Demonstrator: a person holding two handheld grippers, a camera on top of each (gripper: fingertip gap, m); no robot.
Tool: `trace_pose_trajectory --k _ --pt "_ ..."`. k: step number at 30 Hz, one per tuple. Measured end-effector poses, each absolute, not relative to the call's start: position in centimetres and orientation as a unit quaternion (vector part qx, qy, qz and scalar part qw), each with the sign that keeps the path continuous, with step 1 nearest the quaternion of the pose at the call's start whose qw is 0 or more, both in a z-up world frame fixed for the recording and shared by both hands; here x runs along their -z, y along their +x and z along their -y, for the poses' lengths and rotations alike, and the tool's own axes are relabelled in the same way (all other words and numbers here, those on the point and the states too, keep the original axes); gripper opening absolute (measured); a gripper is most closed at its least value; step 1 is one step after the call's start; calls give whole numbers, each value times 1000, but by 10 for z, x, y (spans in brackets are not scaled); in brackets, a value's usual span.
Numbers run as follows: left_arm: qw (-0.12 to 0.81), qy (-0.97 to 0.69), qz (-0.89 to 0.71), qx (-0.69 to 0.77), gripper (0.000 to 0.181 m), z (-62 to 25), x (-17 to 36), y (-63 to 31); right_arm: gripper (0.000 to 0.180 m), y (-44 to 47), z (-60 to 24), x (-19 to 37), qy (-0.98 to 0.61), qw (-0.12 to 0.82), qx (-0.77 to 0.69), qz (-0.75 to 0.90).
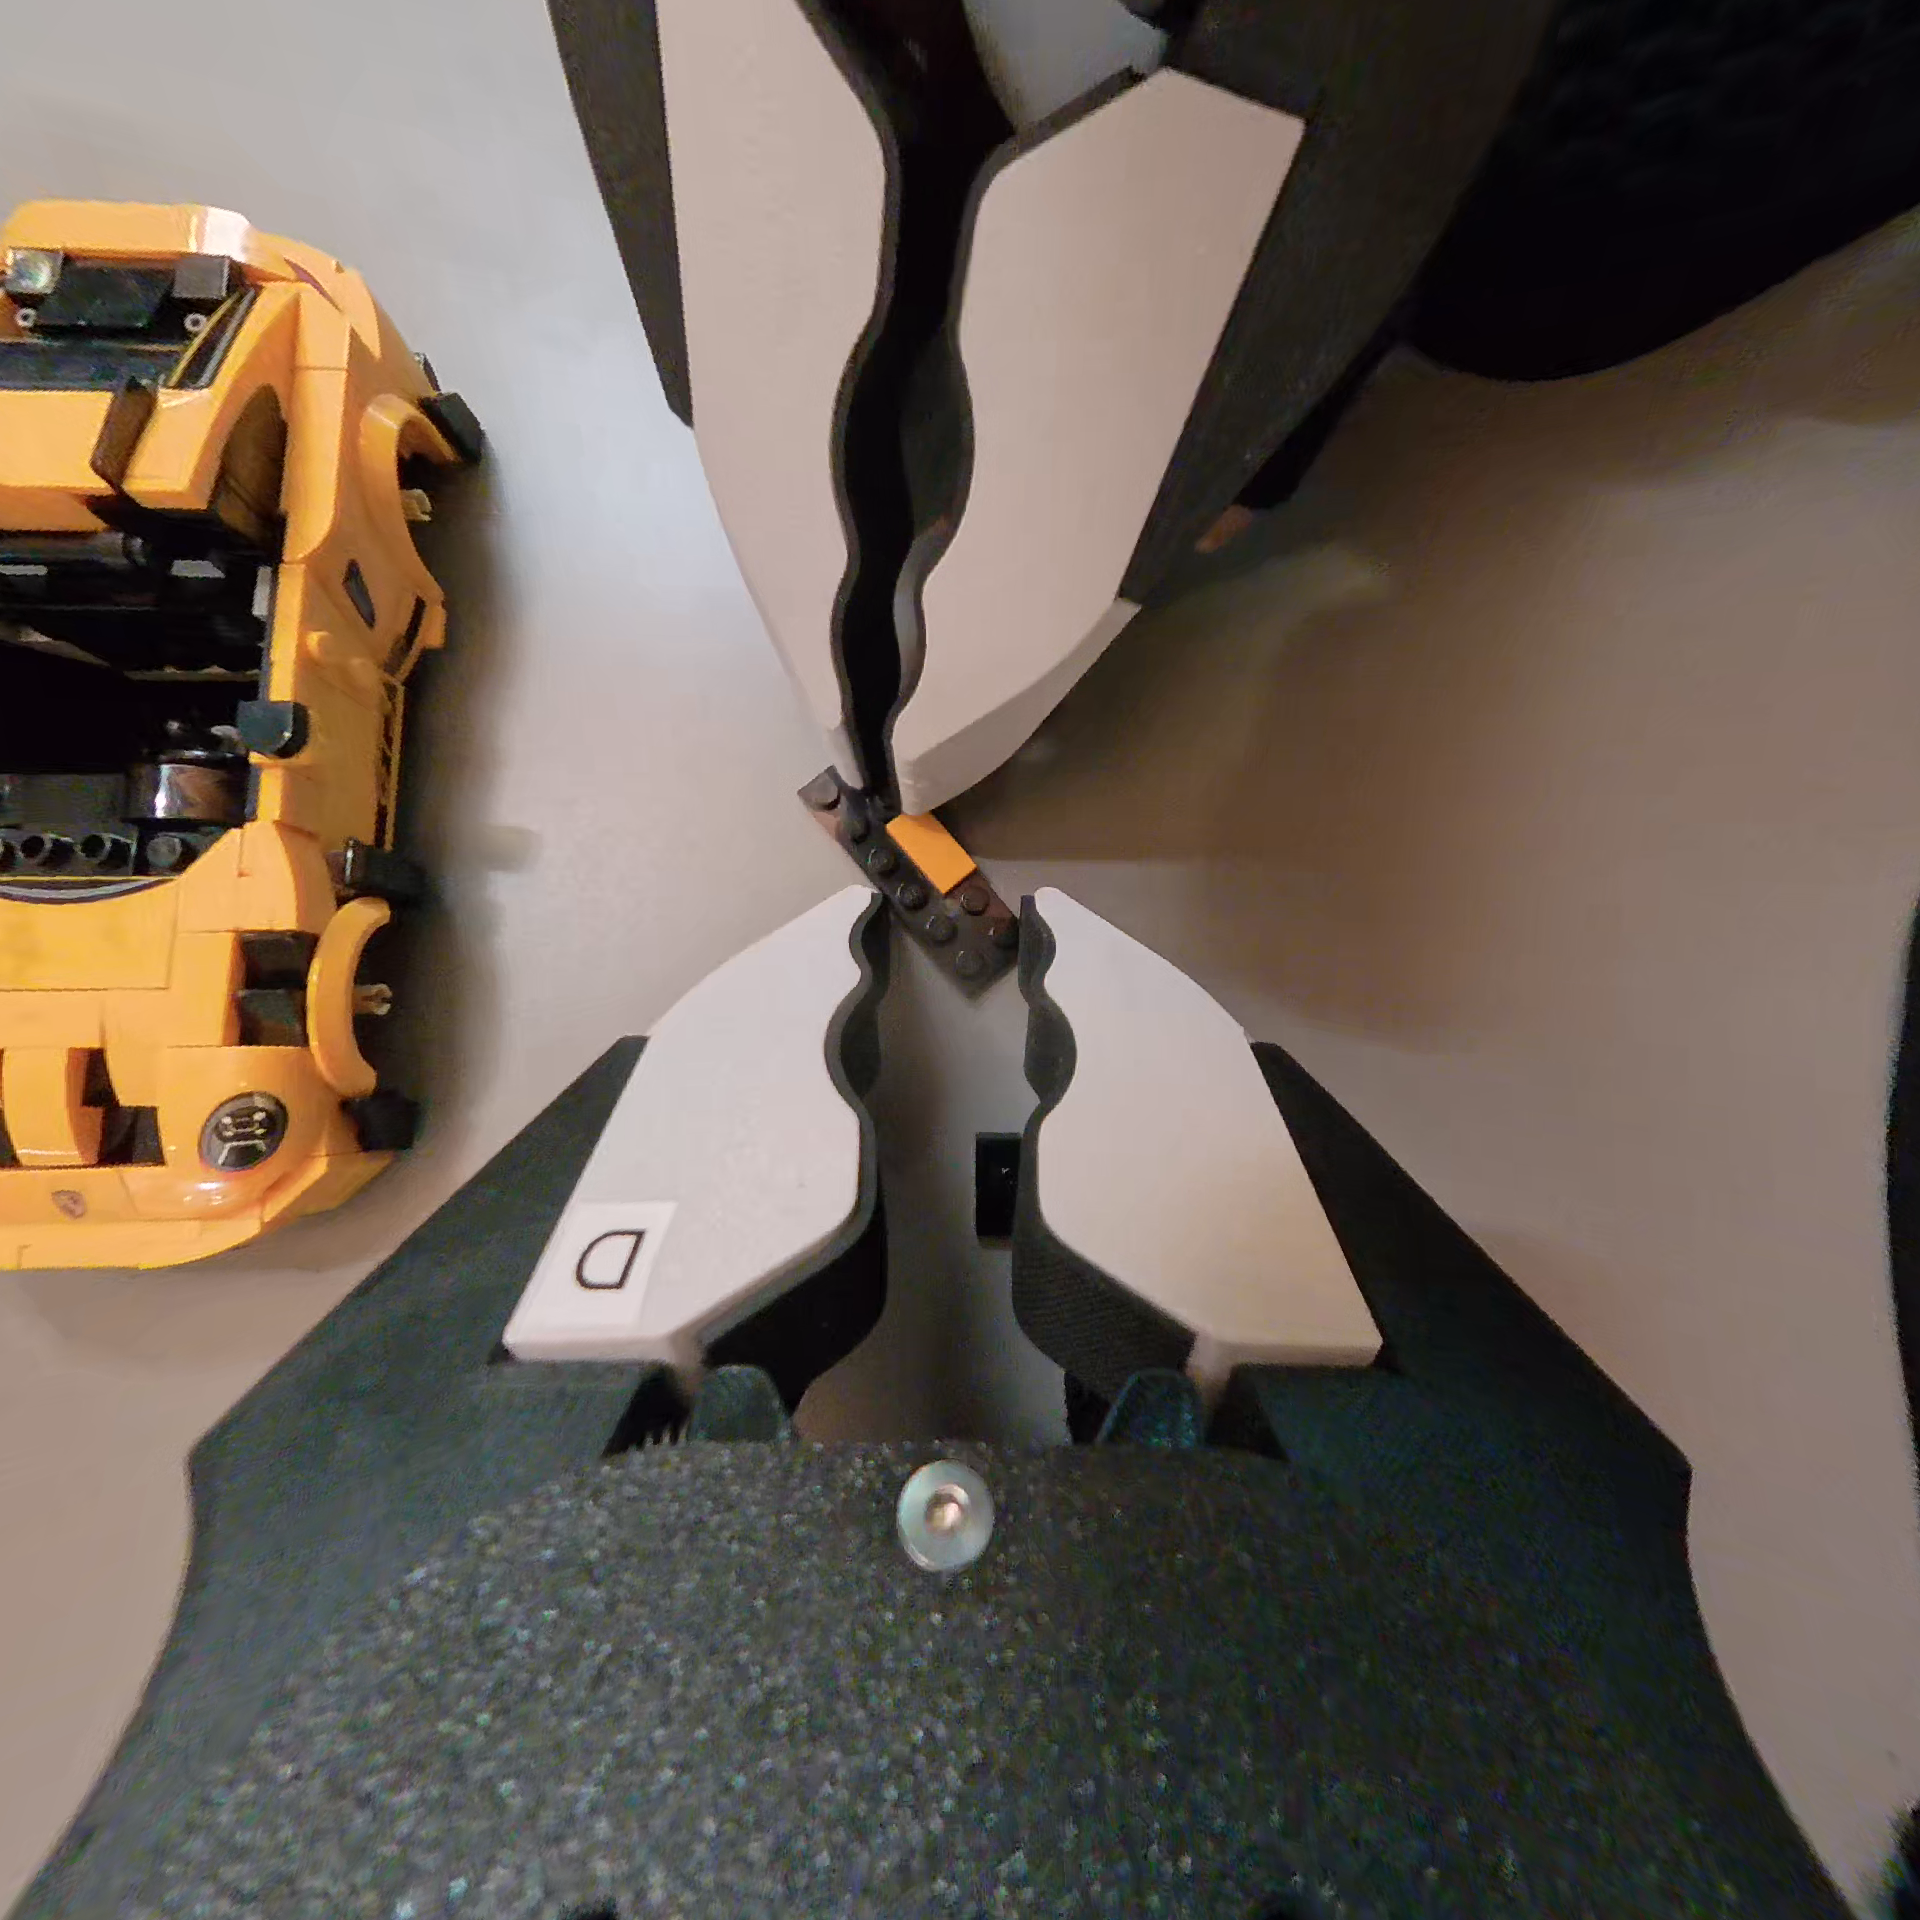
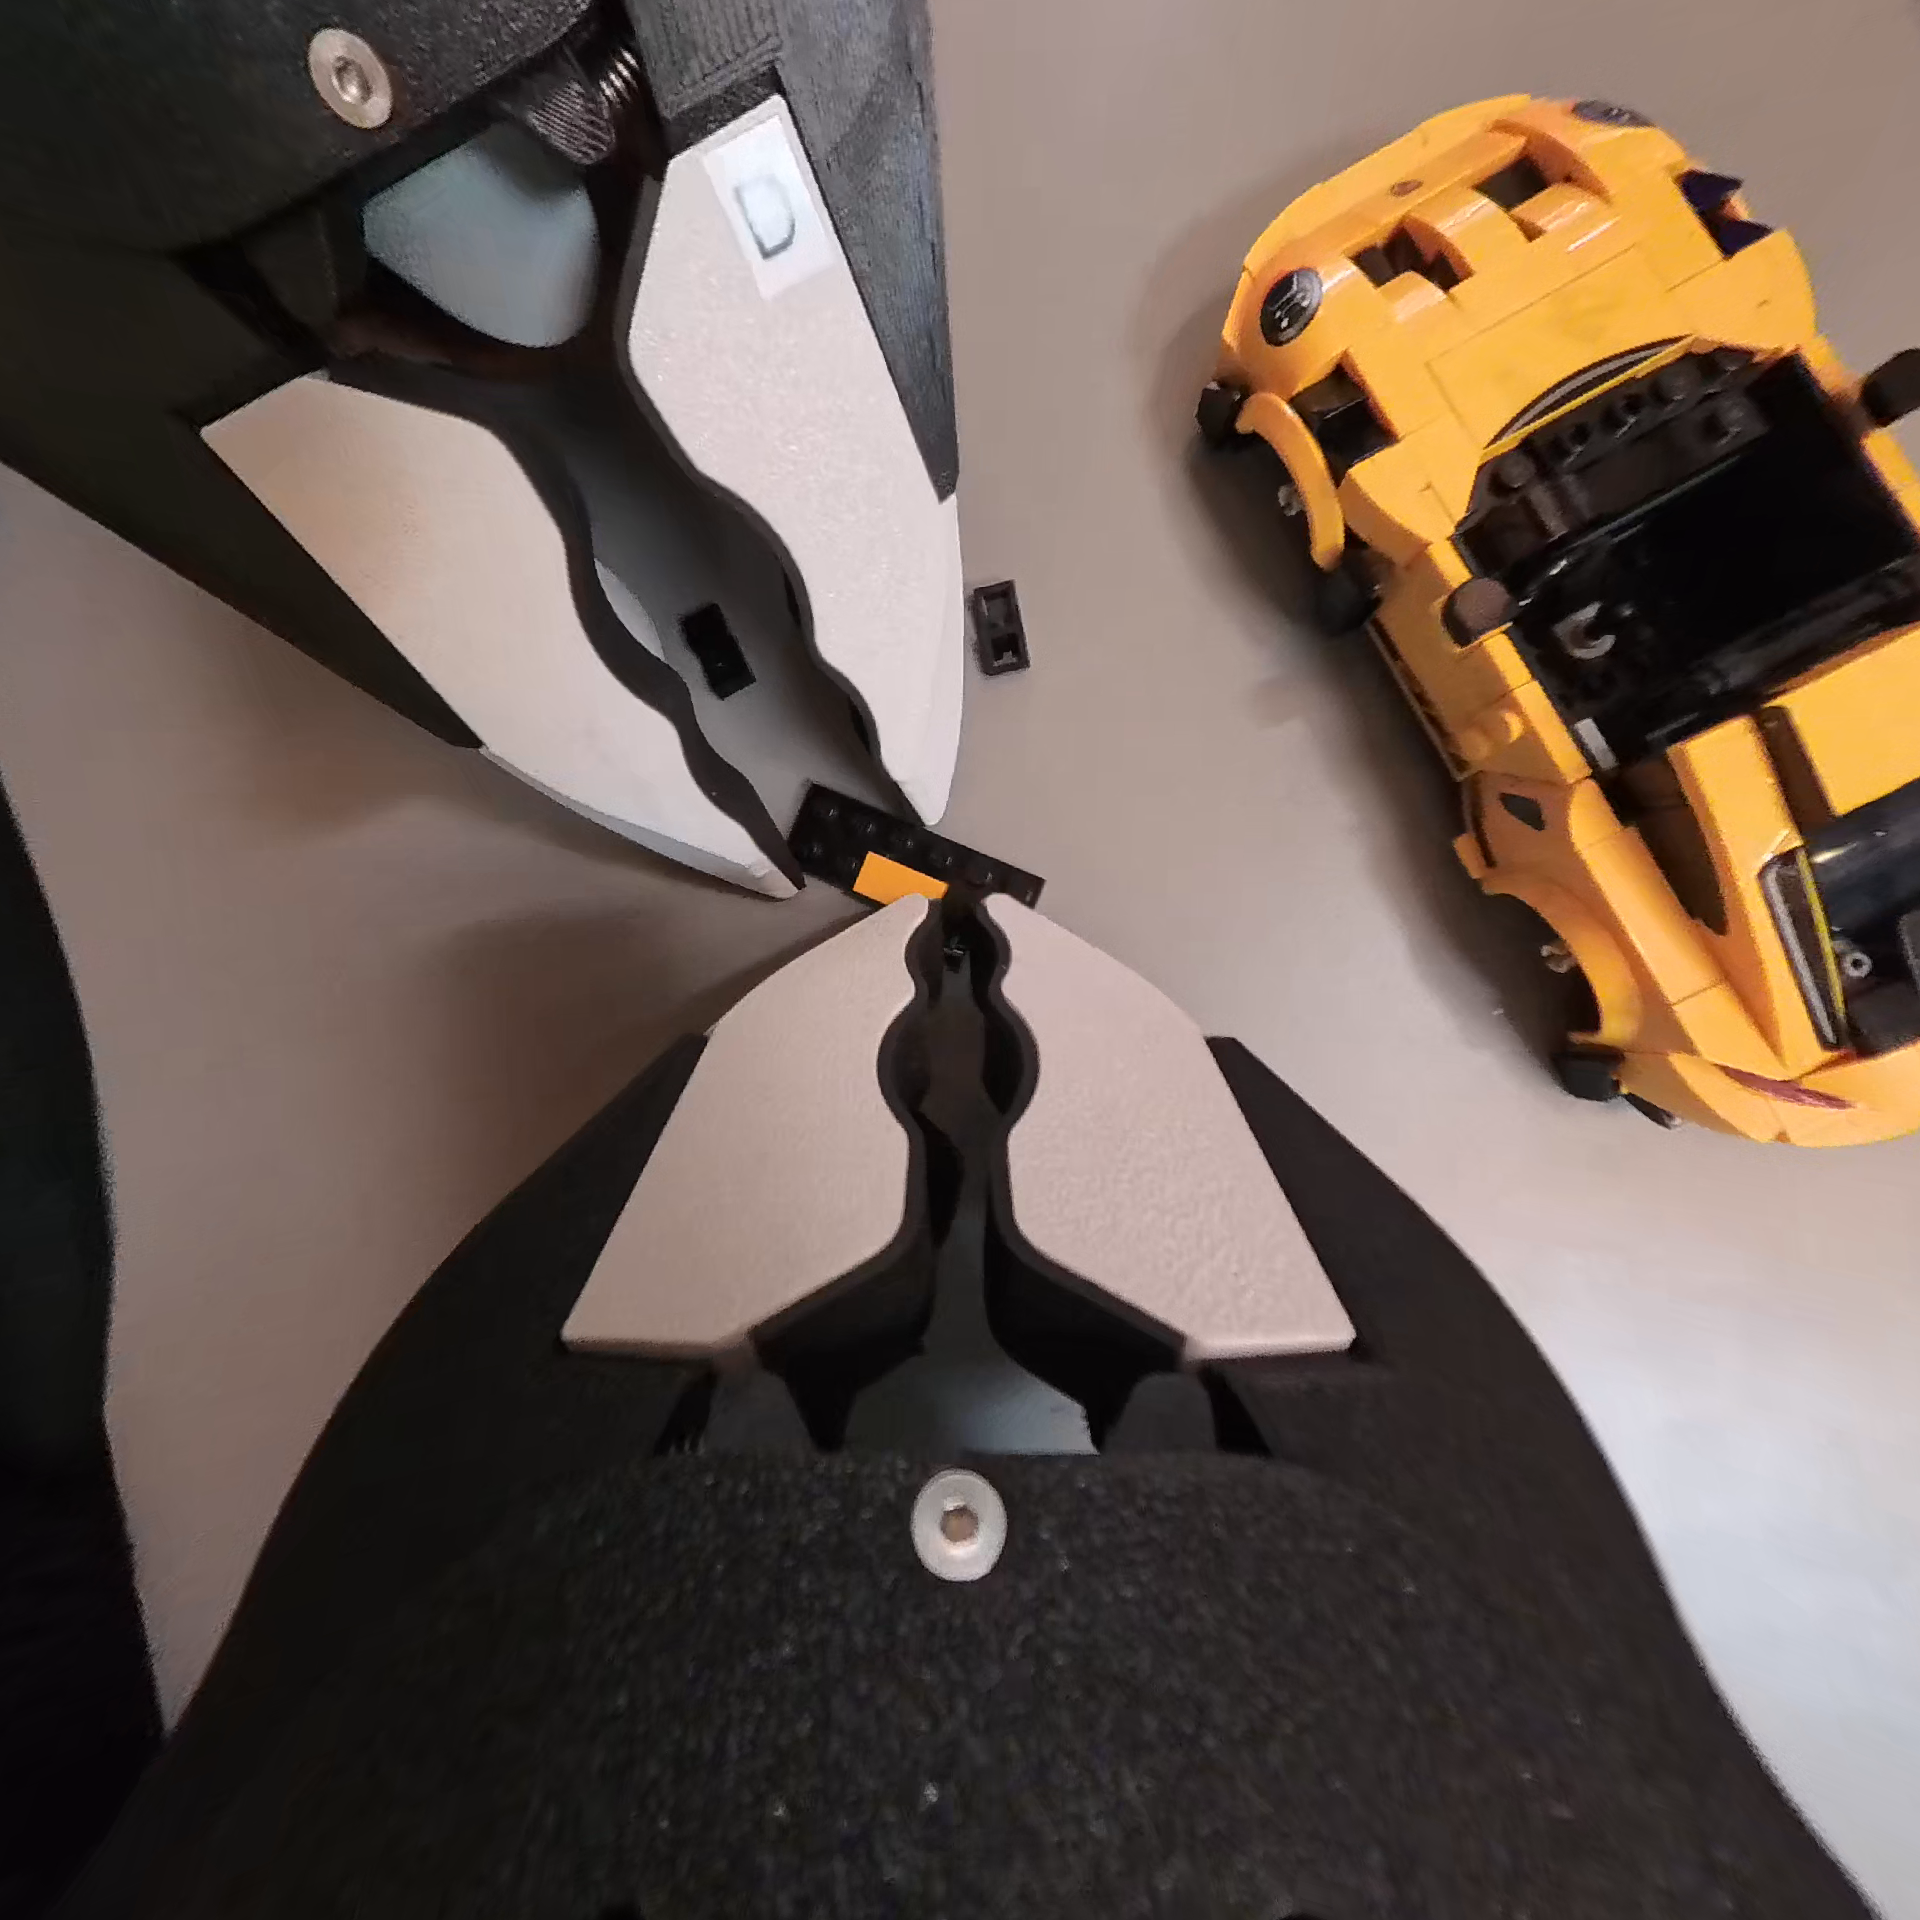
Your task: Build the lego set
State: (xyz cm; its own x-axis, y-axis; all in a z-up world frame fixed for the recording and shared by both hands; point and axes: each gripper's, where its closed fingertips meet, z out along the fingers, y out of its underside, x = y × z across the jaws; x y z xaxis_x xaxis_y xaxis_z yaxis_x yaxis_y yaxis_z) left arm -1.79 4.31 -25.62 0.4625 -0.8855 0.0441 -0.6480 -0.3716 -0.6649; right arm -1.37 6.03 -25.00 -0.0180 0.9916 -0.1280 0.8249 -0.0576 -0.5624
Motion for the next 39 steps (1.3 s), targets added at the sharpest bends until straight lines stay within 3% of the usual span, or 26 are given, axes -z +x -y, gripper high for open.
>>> trace_pose_trajectory --k 20,34,39 --pt "296 -800 -480 205 23 -43 257 -17 4 -11 -62 253 -611 110 -242 746" --pt "298 -800 -480 200 23 -44 257 -18 4 -14 -62 250 -636 154 -247 714" --pt "298 -800 -480 204 23 -44 257 -18 18 -2 -71 228 -658 212 -296 660"
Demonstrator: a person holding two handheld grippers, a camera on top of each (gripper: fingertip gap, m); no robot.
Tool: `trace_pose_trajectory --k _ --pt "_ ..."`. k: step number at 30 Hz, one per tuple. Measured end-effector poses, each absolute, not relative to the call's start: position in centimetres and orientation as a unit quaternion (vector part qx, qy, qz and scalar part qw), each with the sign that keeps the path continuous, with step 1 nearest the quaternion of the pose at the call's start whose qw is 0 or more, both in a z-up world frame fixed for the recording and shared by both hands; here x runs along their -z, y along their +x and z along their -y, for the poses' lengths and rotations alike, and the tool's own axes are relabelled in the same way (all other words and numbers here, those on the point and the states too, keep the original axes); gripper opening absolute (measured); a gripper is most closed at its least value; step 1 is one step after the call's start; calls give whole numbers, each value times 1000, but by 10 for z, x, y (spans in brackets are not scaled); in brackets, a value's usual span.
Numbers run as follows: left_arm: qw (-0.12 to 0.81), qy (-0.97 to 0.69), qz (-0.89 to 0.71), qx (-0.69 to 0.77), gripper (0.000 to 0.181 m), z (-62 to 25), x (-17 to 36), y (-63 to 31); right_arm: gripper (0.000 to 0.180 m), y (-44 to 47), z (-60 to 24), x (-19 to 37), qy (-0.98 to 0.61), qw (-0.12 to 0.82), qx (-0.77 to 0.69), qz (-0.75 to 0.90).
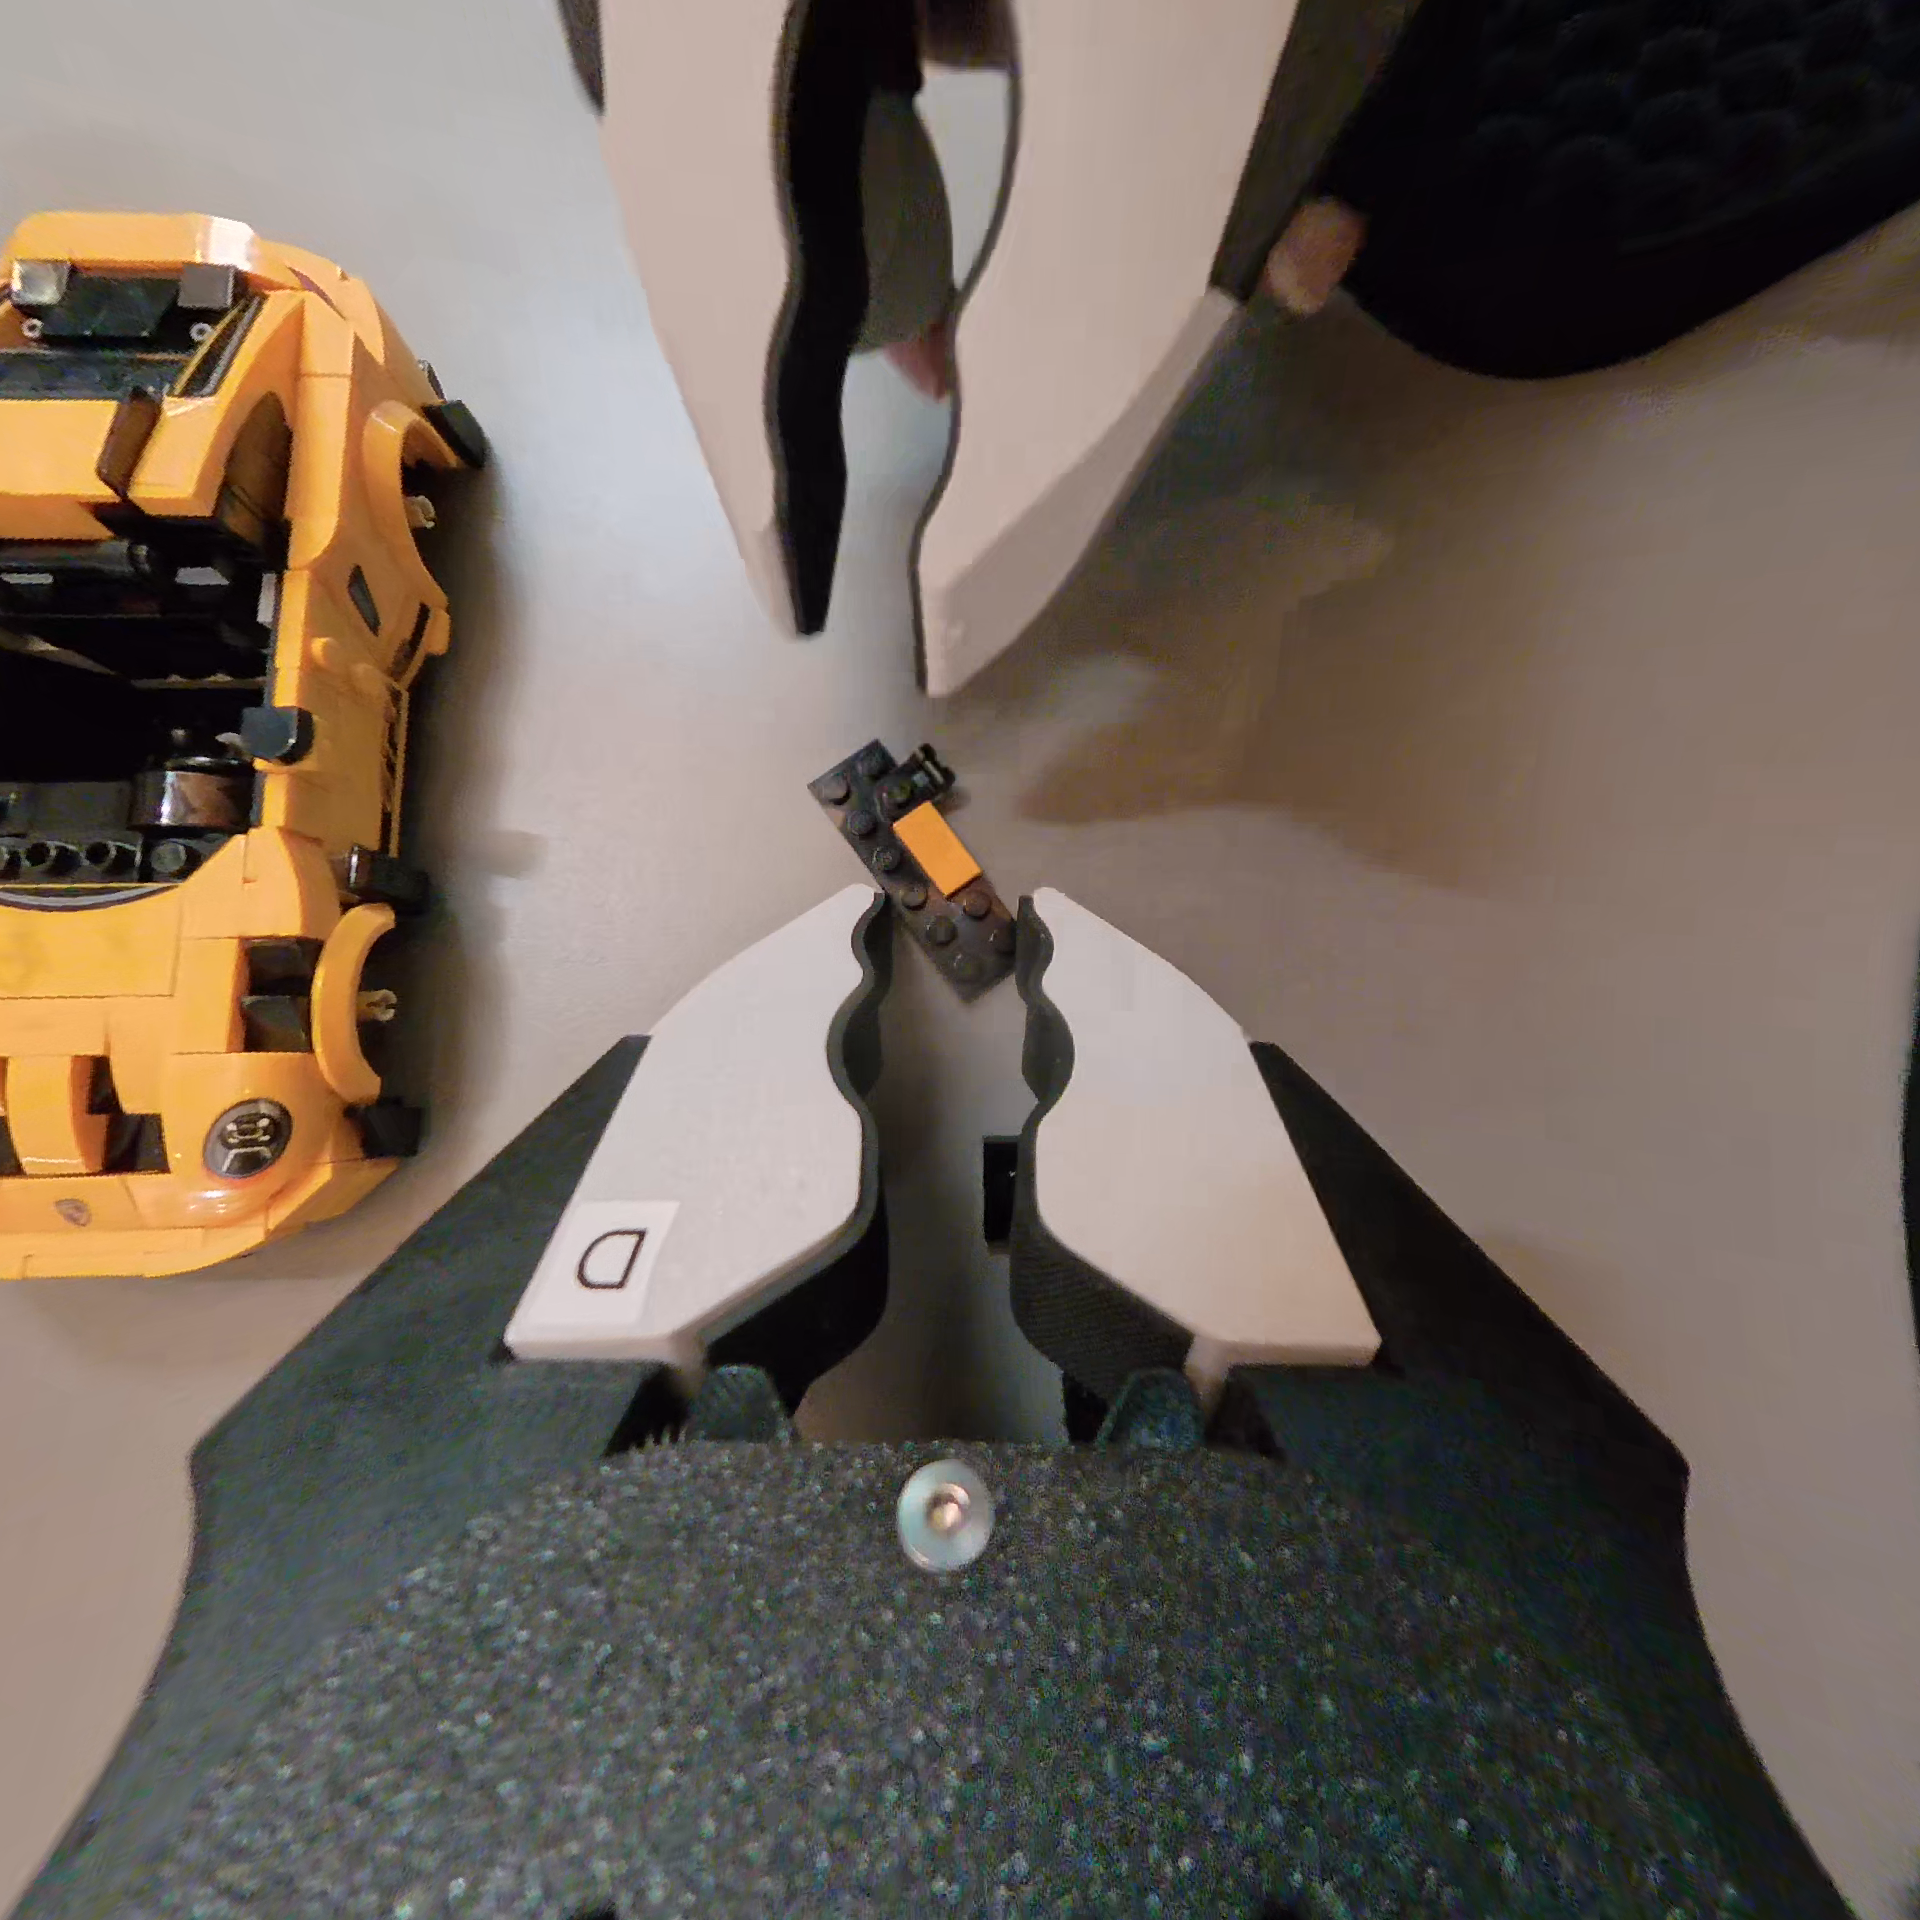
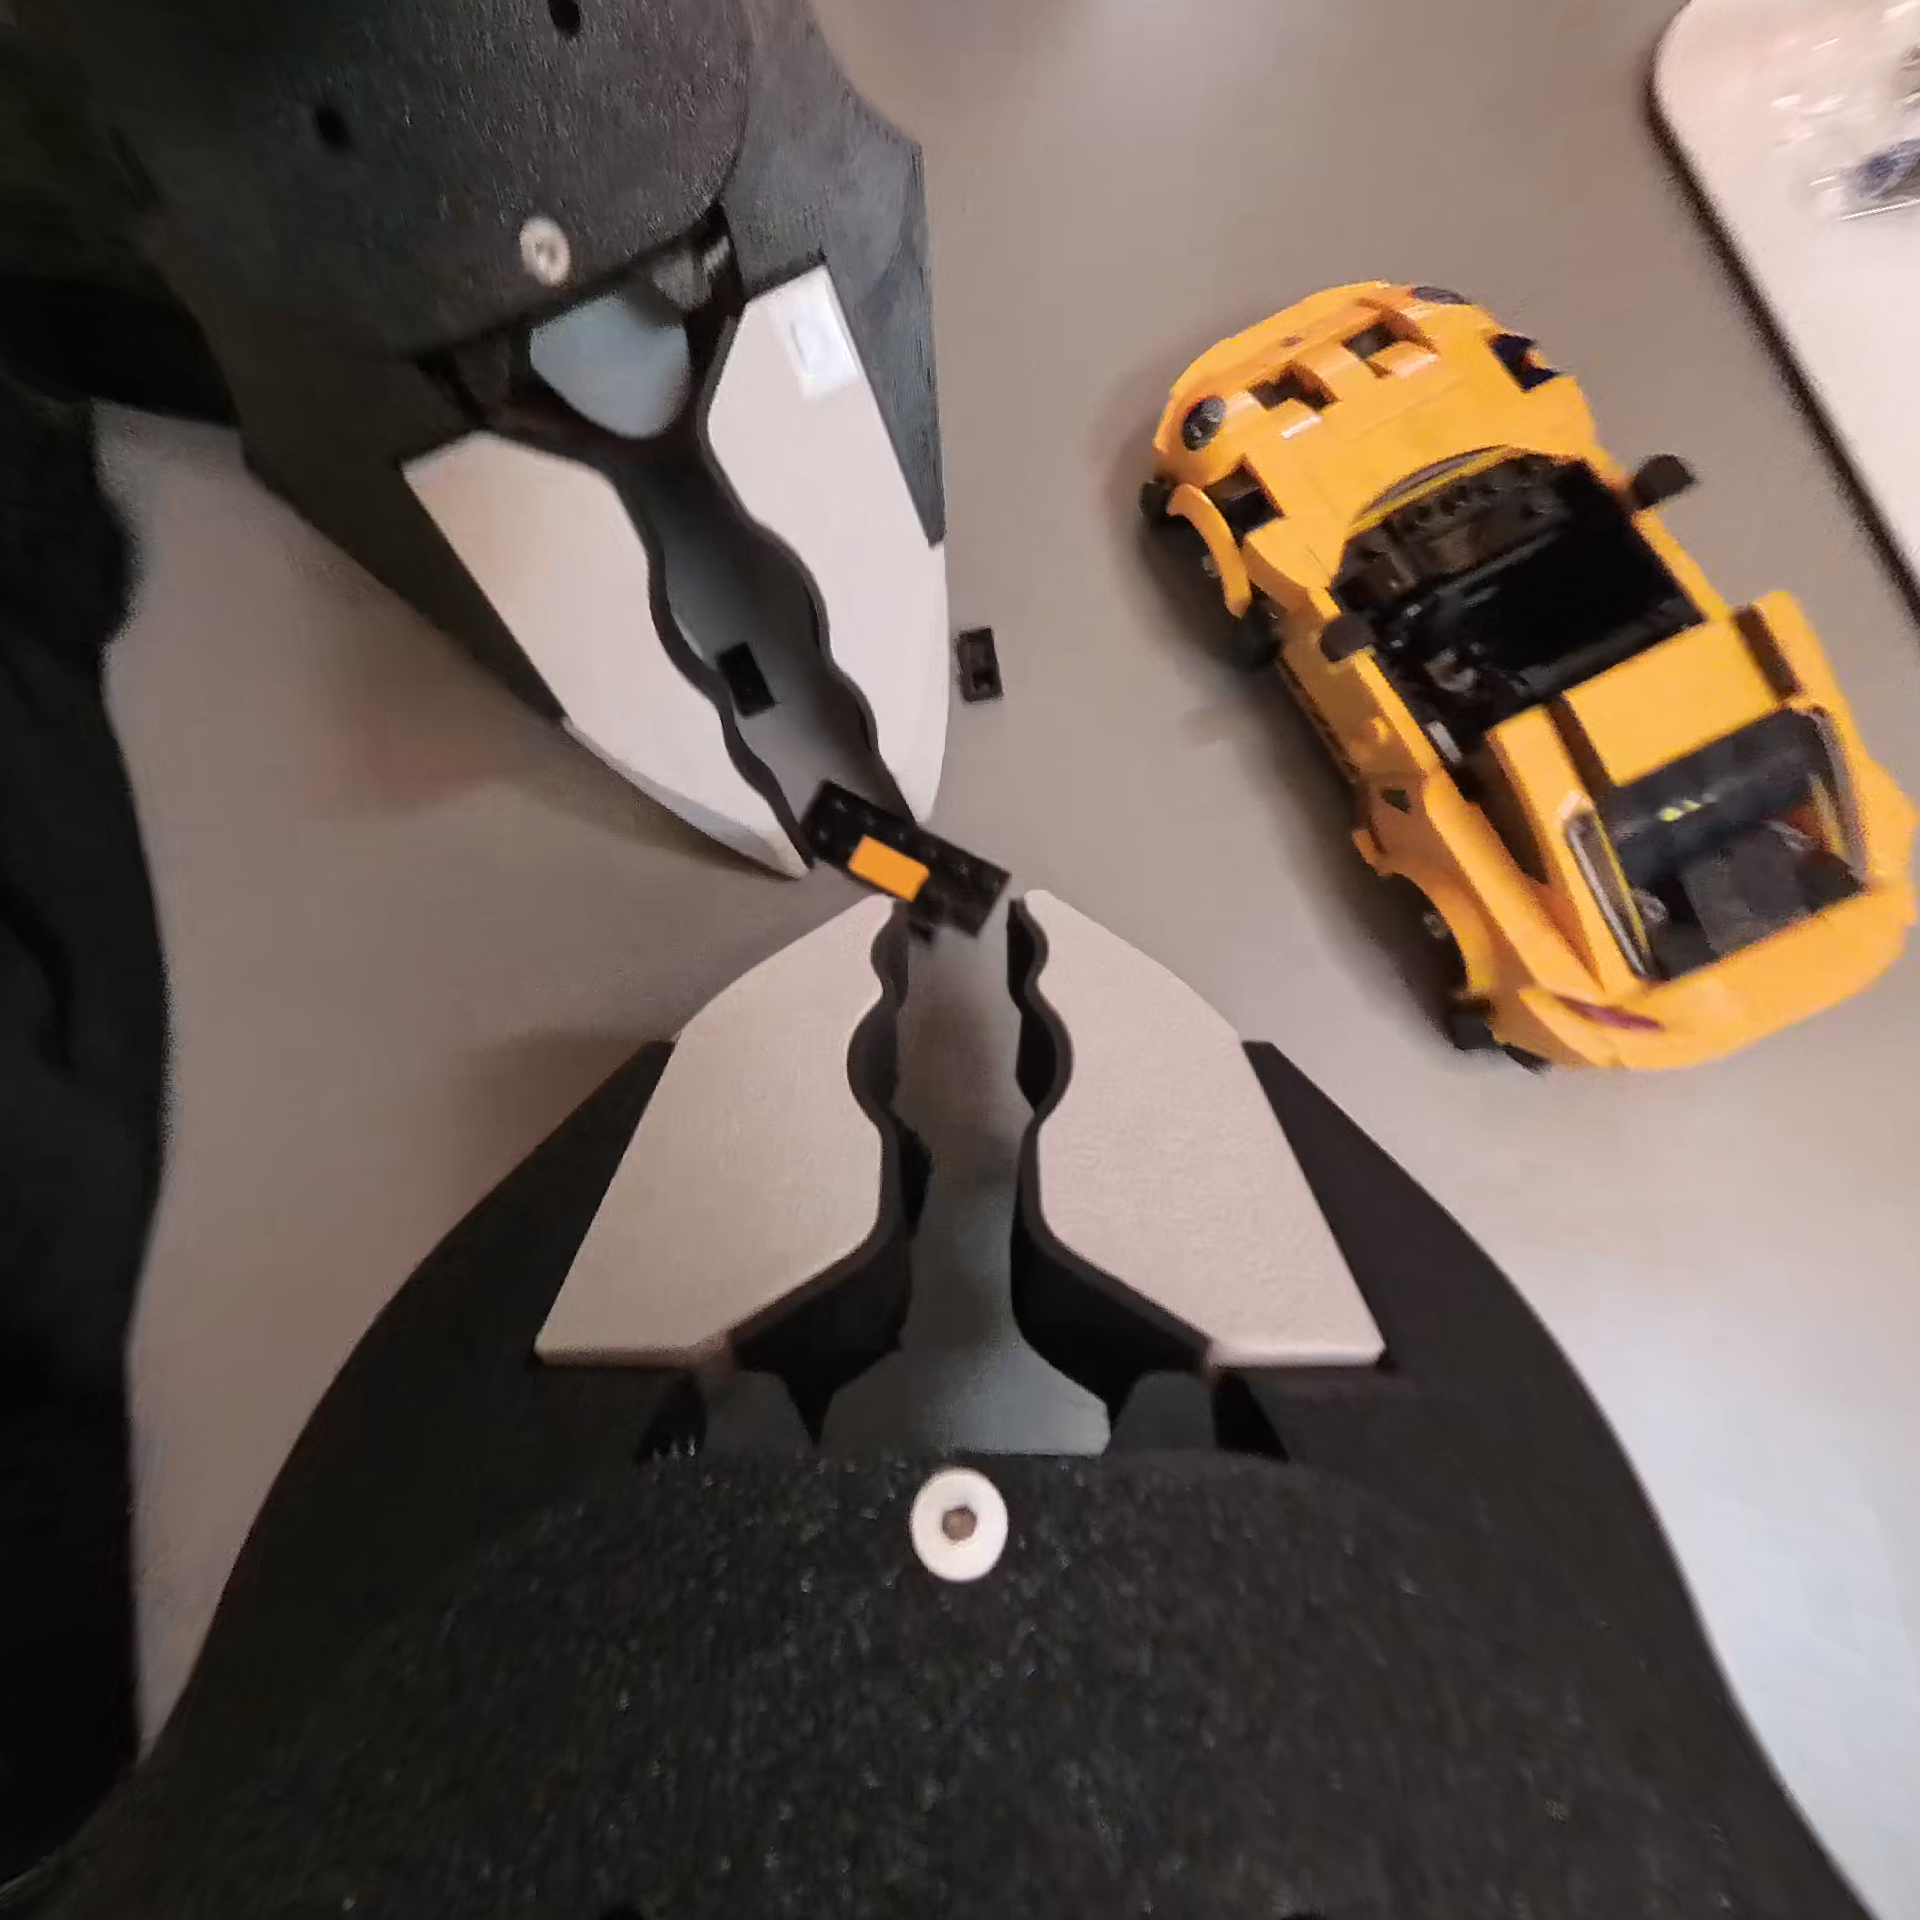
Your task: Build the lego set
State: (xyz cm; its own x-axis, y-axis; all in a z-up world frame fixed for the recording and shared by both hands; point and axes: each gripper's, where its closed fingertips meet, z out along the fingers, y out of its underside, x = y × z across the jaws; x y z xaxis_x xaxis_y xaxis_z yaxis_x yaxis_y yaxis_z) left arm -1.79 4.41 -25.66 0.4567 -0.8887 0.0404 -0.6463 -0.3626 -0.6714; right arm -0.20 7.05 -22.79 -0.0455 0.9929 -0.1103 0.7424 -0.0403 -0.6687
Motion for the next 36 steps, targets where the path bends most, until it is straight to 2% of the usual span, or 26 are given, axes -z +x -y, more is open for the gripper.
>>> trace_pose_trajectory --k 9,14,16,20,27,32,36 --pt "305 -793 -491 191 22 -46 255 -18 18 8 -67 245 -646 275 -257 664" --pt "311 -783 -496 210 14 -45 252 -16 27 7 -72 249 -580 297 -225 725" --pt "315 -776 -498 225 12 -44 249 -15 31 6 -67 251 -534 279 -224 766" --pt "318 -773 -501 223 18 -46 247 -18 37 -3 -71 253 -484 224 -236 812" --pt "318 -770 -512 207 22 -43 244 -27 25 -11 -62 257 -435 123 -256 854" --pt "321 -758 -528 211 33 -38 243 -26 24 -8 -57 253 -488 118 -296 813" --pt "347 -735 -547 201 36 -35 236 -19 24 1 -48 238 -561 54 -397 724"
